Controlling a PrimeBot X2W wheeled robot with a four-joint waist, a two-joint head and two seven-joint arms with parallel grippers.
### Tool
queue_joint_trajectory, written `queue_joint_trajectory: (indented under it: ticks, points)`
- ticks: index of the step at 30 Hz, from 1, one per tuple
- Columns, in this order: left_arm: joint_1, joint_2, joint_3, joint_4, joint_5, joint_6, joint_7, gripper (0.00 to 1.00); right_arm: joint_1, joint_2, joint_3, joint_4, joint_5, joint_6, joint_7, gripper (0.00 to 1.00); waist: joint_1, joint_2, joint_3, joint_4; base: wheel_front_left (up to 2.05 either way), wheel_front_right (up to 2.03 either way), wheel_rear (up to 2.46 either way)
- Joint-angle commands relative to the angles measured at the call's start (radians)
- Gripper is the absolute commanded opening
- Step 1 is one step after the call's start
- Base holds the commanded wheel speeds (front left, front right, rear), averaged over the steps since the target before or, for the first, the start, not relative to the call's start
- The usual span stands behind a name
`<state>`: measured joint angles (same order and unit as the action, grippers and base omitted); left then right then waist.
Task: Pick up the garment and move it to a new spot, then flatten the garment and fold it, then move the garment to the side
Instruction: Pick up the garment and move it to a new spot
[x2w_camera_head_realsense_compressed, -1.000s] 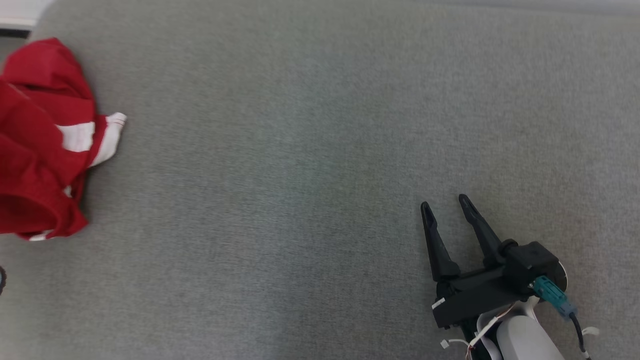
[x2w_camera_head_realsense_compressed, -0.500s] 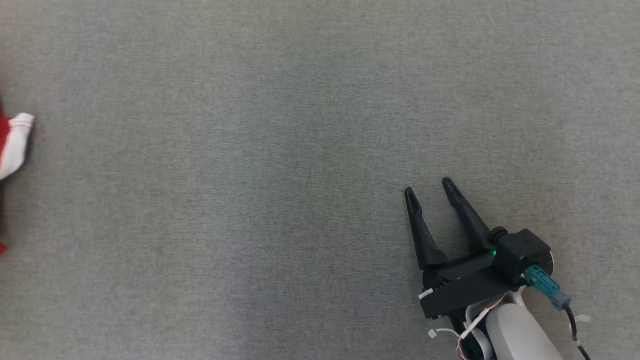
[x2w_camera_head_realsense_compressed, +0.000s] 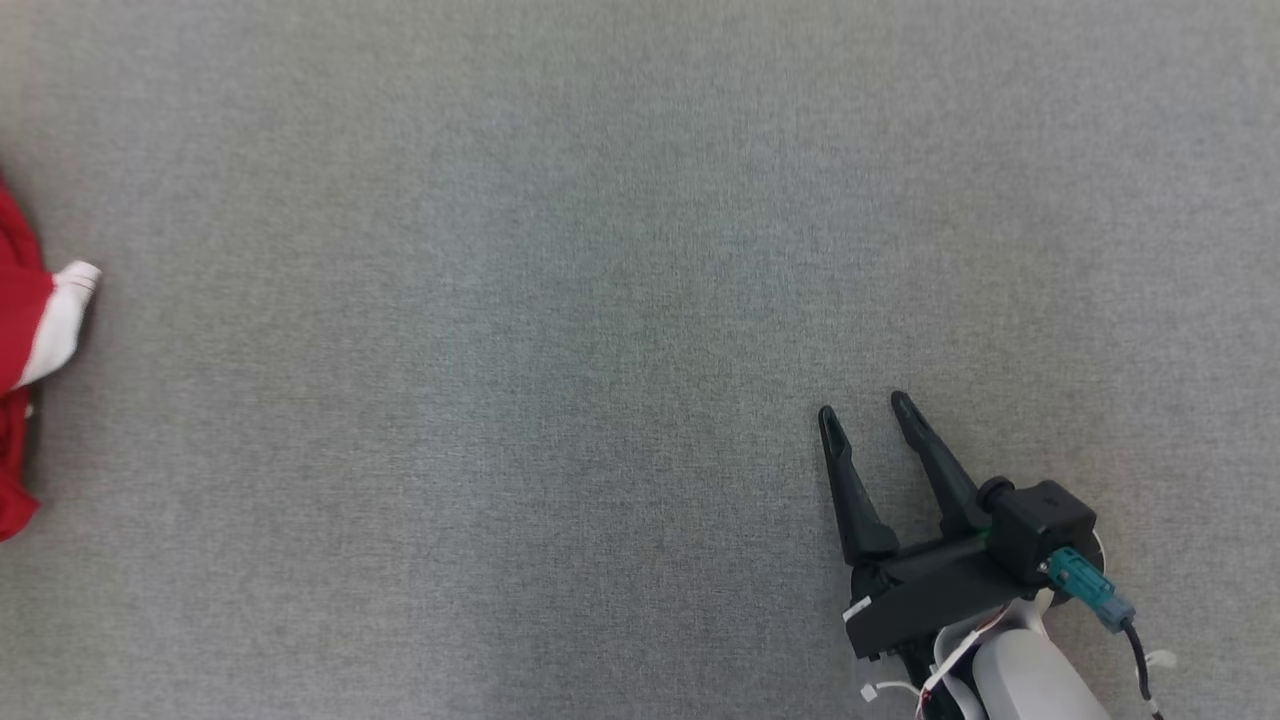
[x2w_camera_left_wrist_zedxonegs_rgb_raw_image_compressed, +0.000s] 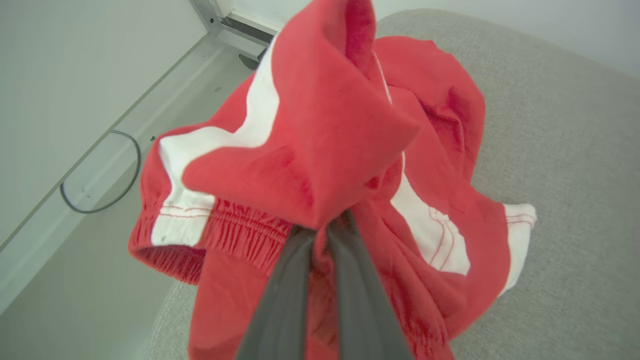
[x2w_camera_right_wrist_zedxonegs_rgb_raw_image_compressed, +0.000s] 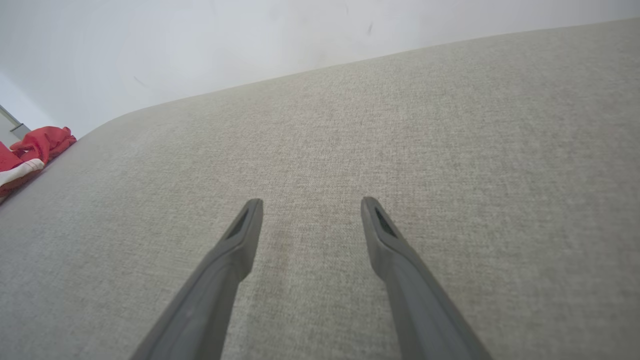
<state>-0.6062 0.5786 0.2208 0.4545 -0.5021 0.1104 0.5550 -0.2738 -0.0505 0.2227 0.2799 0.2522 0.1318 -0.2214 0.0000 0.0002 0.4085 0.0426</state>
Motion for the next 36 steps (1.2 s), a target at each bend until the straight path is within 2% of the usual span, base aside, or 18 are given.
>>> queue_joint_trajectory:
  ticks: [1, 7, 14, 21, 25, 36]
  points:
    - [-0.016, 0.005, -0.004, -0.008, -0.009, -0.011, -0.011, 0.00, 0.013, -0.002, 0.003, 0.008, 0.009, -0.002, -0.009, 1.00, 0.0000, -0.0002, -0.038, 0.011, 0.00, 0.00, 0.00]
    - [-0.071, 0.026, -0.043, -0.046, -0.001, -0.058, -0.009, 0.00, 0.029, -0.001, 0.014, 0.044, 0.046, -0.002, -0.024, 1.00, 0.0000, -0.0002, -0.137, 0.020, 0.00, 0.00, 0.00]
    - [-0.144, 0.022, -0.098, -0.102, 0.011, -0.093, -0.002, 0.00, 0.055, -0.001, 0.010, 0.072, 0.086, -0.002, -0.037, 1.00, 0.0000, -0.0002, -0.232, 0.011, 0.00, 0.00, 0.00]
    - [-0.223, -0.039, -0.181, -0.212, -0.009, -0.122, 0.041, 0.00, 0.093, 0.000, -0.002, 0.090, 0.117, -0.002, -0.043, 1.00, 0.0000, -0.0002, -0.329, -0.040, 0.00, 0.00, 0.00]
    - [-0.244, -0.094, -0.225, -0.286, -0.038, -0.144, 0.067, 0.00, 0.119, 0.000, -0.012, 0.091, 0.122, -0.002, -0.044, 1.00, 0.0000, -0.0002, -0.367, -0.086, 0.00, 0.00, 0.00]
    - [-0.175, -0.215, -0.311, -0.448, -0.098, -0.163, 0.061, 0.00, 0.164, 0.000, -0.035, 0.063, 0.082, -0.002, -0.042, 1.00, 0.0000, -0.0002, -0.419, -0.272, 0.00, 0.00, 0.00]
